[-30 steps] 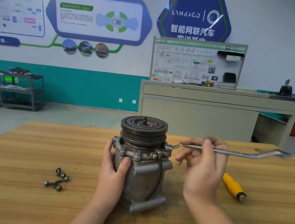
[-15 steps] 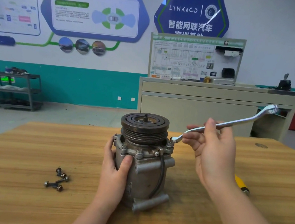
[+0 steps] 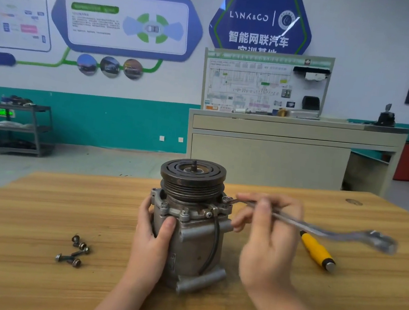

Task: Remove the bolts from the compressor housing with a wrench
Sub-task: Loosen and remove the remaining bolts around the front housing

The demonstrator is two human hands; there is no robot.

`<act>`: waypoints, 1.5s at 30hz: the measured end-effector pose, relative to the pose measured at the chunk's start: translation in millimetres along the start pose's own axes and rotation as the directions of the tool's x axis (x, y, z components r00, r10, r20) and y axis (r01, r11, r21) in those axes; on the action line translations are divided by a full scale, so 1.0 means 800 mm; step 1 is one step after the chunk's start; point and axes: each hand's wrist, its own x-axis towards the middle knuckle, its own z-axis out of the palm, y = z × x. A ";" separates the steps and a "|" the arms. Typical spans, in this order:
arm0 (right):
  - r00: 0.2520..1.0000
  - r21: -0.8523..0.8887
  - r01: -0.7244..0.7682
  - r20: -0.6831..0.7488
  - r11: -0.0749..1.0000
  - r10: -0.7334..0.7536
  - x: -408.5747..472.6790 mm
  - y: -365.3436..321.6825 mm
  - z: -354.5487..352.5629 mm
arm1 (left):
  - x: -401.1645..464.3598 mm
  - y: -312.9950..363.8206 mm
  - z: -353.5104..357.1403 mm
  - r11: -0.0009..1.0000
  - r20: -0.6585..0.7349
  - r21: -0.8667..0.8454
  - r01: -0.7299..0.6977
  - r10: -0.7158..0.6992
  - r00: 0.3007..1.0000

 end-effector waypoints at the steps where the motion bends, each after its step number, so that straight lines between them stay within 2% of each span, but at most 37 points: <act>1: 0.987 0.131 -0.107 -0.107 0.986 0.122 0.007 0.003 0.002 | 0.000 0.000 0.000 1.000 0.000 0.000 0.002 -0.002 1.000; 2: 0.943 0.260 -0.223 -0.186 0.939 0.276 0.018 0.008 0.003 | 0.000 0.000 0.000 1.000 0.000 -0.001 0.005 -0.005 1.000; 4: 0.781 0.442 -0.469 -0.197 0.765 0.593 0.050 0.026 0.006 | 0.000 0.000 -0.001 1.000 0.002 -0.001 0.004 -0.004 1.000; 6: 0.567 0.488 -0.703 -0.054 0.518 0.822 0.078 0.044 0.009 | 0.000 -0.001 -0.001 1.000 0.002 -0.002 0.000 0.000 1.000; 7: 0.467 0.475 -0.788 0.045 0.392 0.883 0.087 0.050 0.008 | -0.001 -0.001 -0.001 1.000 0.002 -0.002 -0.004 0.004 1.000; 8: 0.391 0.470 -0.834 0.135 0.288 0.910 0.093 0.053 0.007 | -0.001 -0.001 -0.001 1.000 0.003 -0.001 -0.005 0.005 1.000; 9: 0.350 0.491 -0.845 0.204 0.213 0.914 0.098 0.054 0.004 | -0.001 -0.002 -0.001 1.000 0.006 0.000 -0.004 0.004 1.000; 10: 0.345 0.543 -0.823 0.245 0.166 0.906 0.102 0.051 0.001 | -0.001 -0.002 -0.001 1.000 0.010 -0.002 -0.001 0.001 1.000; 12: 0.422 0.679 -0.712 0.214 0.177 0.881 0.106 0.044 -0.007 | 0.000 -0.001 -0.001 1.000 0.011 -0.017 -0.006 0.006 1.000; 14: 0.552 0.676 -0.642 0.081 0.361 0.830 0.102 0.034 -0.013 | 0.001 -0.002 -0.001 0.999 0.002 -0.030 -0.012 0.012 1.000; 17: 0.748 0.471 -0.565 -0.054 0.678 0.661 0.079 0.019 -0.013 | 0.001 -0.003 -0.001 0.999 0.005 -0.031 -0.008 0.008 1.000; 20: 0.865 0.319 -0.455 -0.064 0.831 0.498 0.055 0.006 -0.007 | 0.000 -0.003 0.000 1.000 0.005 -0.016 -0.011 0.011 1.000; 23: 0.963 0.131 -0.266 -0.016 0.955 0.271 0.036 0.000 -0.003 | -0.002 -0.001 0.000 1.000 0.006 -0.005 -0.014 0.014 1.000; 25: 0.995 -0.039 -0.039 0.095 0.998 0.042 0.028 0.000 -0.004 | -0.002 0.000 0.000 1.000 -0.002 -0.005 -0.010 0.010 1.000; 26: 0.980 -0.116 0.107 0.182 0.987 -0.084 0.024 0.000 -0.006 | -0.001 0.000 0.000 1.000 -0.003 -0.008 -0.009 0.009 1.000; 28: 0.899 -0.242 0.384 0.319 0.891 -0.301 0.010 0.009 -0.011 | -0.001 0.000 0.000 1.000 0.003 -0.011 -0.017 0.017 1.000; 29: 0.872 -0.282 0.453 0.341 0.846 -0.353 0.003 0.014 -0.014 | -0.001 0.000 0.000 1.000 0.005 -0.013 -0.022 0.022 1.000; 30: 0.876 -0.293 0.456 0.316 0.841 -0.364 -0.003 0.018 -0.016 | -0.001 0.000 0.000 1.000 0.006 -0.013 -0.022 0.022 1.000; 31: 0.910 -0.260 0.389 0.255 0.884 -0.326 -0.008 0.020 -0.018 | -0.001 -0.001 0.000 1.000 0.005 -0.010 -0.018 0.018 1.000; 33: 0.988 0.002 0.108 0.106 0.994 -0.108 -0.005 0.017 -0.017 | 0.000 -0.004 -0.001 1.000 0.003 -0.008 -0.004 0.004 1.000; 34: 0.999 0.133 -0.036 0.022 0.990 0.034 0.003 0.015 -0.014 | 0.000 -0.005 -0.002 1.000 0.004 -0.013 -0.001 0.001 1.000; 35: 0.979 0.241 -0.177 -0.058 0.954 0.196 0.015 0.019 -0.011 | 0.001 -0.006 -0.002 1.000 0.004 -0.021 -0.006 0.006 1.000; 37: 0.860 0.376 -0.444 -0.077 0.813 0.505 0.053 0.032 -0.006 | 0.003 -0.007 -0.001 0.999 0.002 -0.035 -0.023 0.023 1.000; 39: 0.671 0.386 -0.691 0.025 0.612 0.741 0.088 0.047 -0.001 | 0.003 -0.007 0.000 0.998 0.002 -0.044 -0.033 0.033 0.999; 41: 0.454 0.336 -0.864 0.193 0.376 0.870 0.105 0.059 0.003 | 0.002 -0.005 0.000 0.998 0.004 -0.048 -0.035 0.035 0.999; 42: 0.387 0.339 -0.894 0.255 0.293 0.886 0.109 0.062 0.004 | 0.002 -0.005 0.000 0.998 0.005 -0.048 -0.031 0.031 0.999; 43: 0.369 0.386 -0.889 0.288 0.245 0.884 0.111 0.064 0.003 | 0.002 -0.005 0.000 0.998 0.006 -0.051 -0.032 0.033 0.999; 45: 0.428 0.559 -0.798 0.259 0.226 0.866 0.117 0.063 -0.008 | 0.003 -0.007 -0.001 0.998 0.011 -0.056 -0.040 0.041 0.999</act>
